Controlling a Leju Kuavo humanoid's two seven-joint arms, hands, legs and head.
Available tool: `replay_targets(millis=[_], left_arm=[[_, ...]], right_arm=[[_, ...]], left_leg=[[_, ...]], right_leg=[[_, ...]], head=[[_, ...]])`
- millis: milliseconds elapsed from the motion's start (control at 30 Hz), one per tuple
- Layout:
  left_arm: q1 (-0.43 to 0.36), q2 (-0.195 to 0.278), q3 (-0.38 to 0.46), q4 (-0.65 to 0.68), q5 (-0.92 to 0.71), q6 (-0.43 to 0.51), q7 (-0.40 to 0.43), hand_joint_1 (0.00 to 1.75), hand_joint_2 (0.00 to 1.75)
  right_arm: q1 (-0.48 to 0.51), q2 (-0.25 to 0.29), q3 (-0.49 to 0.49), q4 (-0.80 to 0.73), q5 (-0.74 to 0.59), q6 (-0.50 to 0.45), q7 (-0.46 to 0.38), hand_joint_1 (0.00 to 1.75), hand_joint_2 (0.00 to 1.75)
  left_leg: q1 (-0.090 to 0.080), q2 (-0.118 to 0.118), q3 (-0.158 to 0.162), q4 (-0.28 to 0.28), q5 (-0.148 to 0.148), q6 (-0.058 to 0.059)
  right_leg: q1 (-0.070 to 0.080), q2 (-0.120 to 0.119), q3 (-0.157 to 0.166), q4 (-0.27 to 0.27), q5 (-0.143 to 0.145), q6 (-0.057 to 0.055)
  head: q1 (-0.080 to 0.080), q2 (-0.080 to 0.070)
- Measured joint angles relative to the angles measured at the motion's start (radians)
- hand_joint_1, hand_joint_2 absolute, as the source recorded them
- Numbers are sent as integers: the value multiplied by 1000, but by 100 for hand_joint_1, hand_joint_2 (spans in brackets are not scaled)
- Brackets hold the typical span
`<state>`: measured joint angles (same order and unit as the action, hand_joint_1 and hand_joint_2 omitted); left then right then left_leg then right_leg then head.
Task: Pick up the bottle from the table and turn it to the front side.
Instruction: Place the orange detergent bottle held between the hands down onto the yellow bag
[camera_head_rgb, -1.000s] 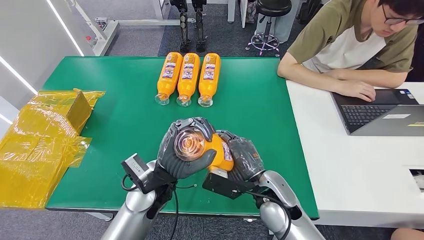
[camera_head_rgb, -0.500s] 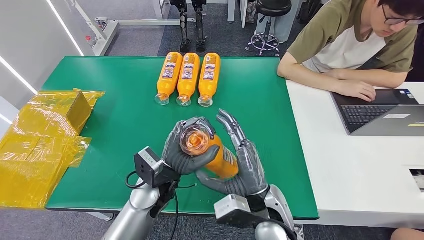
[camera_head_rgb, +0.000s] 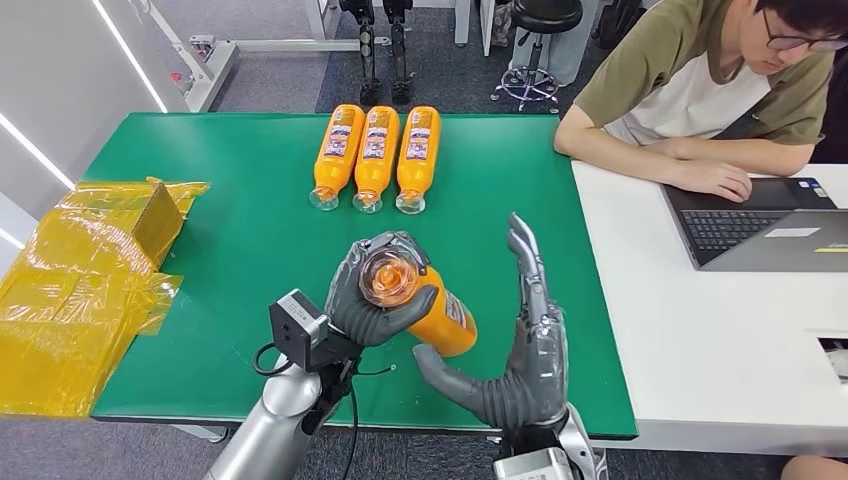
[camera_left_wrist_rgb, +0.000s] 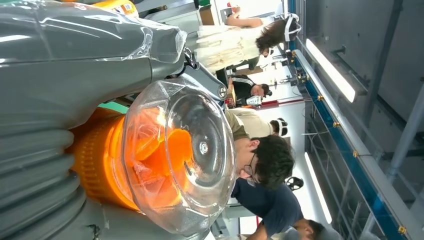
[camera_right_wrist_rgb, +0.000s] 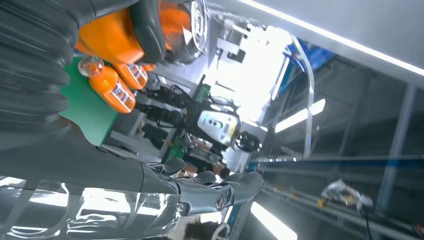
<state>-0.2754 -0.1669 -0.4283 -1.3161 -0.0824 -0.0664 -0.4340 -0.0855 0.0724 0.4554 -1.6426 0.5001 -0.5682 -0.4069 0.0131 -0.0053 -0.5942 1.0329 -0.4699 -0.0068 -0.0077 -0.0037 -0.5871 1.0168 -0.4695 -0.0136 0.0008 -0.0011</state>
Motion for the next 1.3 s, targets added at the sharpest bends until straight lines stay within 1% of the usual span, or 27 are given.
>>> replay_targets(millis=[100, 167, 233, 333, 400, 467, 567, 633, 733, 833, 933, 1067, 1133, 1300], left_arm=[[-2, 3, 1, 0, -26, 23, 5, 175, 175], [-7, 14, 3, -2, -96, 59, 21, 175, 175], [-17, 38, 8, -6, -233, 111, 63, 175, 175], [-42, 93, 27, -9, -494, 173, 144, 175, 175], [-68, 141, 41, -10, -671, 212, 202, 175, 175], [-104, 204, 54, -9, -843, 256, 269, 175, 175], [-157, 318, 76, -5, -1060, 304, 365, 175, 175], [-180, 400, 91, 2, -1145, 307, 397, 175, 175], [-194, 507, 113, 22, -1178, 282, 408, 175, 175], [-194, 580, 125, 39, -1192, 268, 417, 175, 175], [-193, 618, 127, 47, -1200, 265, 419, 175, 175], [-191, 643, 127, 50, -1218, 242, 438, 175, 175], [-180, 667, 127, 50, -1242, 195, 460, 175, 175], [-123, 759, 131, 54, -1264, 64, 470, 175, 175]], right_arm=[[20, 6, -6, -35, -6, -34, -36, 0, 175], [29, 10, -7, -65, -7, -61, -62, 0, 175], [35, 16, -9, -99, -2, -79, -74, 0, 175], [41, 25, -15, -144, 14, -84, -67, 0, 175], [48, 31, -23, -167, 16, -87, -63, 0, 175], [56, 34, -29, -186, 10, -85, -63, 0, 175], [66, 34, -32, -199, -8, -75, -73, 0, 175], [73, 34, -33, -200, -20, -72, -86, 0, 175], [87, 34, -34, -200, -47, -73, -95, 0, 175], [101, 34, -35, -200, -62, -73, -95, 0, 175], [106, 35, -36, -200, -66, -73, -96, 0, 175], [109, 39, -37, -200, -70, -70, -96, 0, 175], [115, 41, -38, -200, -71, -63, -97, 0, 175], [141, 42, -47, -201, -75, -38, -115, 0, 175]], left_leg=[[0, 0, 0, 0, 0, 0], [0, 0, 0, 0, 0, 0], [0, 0, 0, 0, 0, 0], [1, 1, 0, -1, 1, -1], [1, 1, 1, -1, 1, -2], [1, 1, 1, -1, 2, -2], [1, 3, 1, -1, 2, -3], [1, 5, 2, -1, 2, -3], [1, 6, 2, -2, 2, -3], [1, 6, 1, -2, 2, -3], [1, 6, 0, -2, 2, -3], [1, 6, 0, -2, 2, -3], [1, 7, 0, -2, 1, -3], [1, 8, 0, -2, 1, -4]], right_leg=[[0, 0, 0, 0, 0, 0], [0, 0, 0, 0, 0, 0], [0, 0, 0, 0, 0, 0], [1, 1, 0, 1, 0, 0], [1, 1, 0, 1, 0, -1], [1, 2, -1, 2, 1, -2], [1, 4, -1, 3, 1, -2], [1, 5, -2, 4, 1, -3], [1, 6, -3, 4, 1, -3], [1, 6, -4, 4, 0, -4], [1, 5, -4, 4, 0, -4], [1, 6, -3, 3, 1, -4], [1, 7, -3, 3, 1, -4], [1, 8, -5, 3, 0, -4]], head=[[0, 0], [0, 0], [0, 0], [0, 0], [0, 0], [0, 0], [0, 0], [0, 0], [0, 0], [0, 0], [0, 0], [1, 0], [0, 0], [0, 0]])
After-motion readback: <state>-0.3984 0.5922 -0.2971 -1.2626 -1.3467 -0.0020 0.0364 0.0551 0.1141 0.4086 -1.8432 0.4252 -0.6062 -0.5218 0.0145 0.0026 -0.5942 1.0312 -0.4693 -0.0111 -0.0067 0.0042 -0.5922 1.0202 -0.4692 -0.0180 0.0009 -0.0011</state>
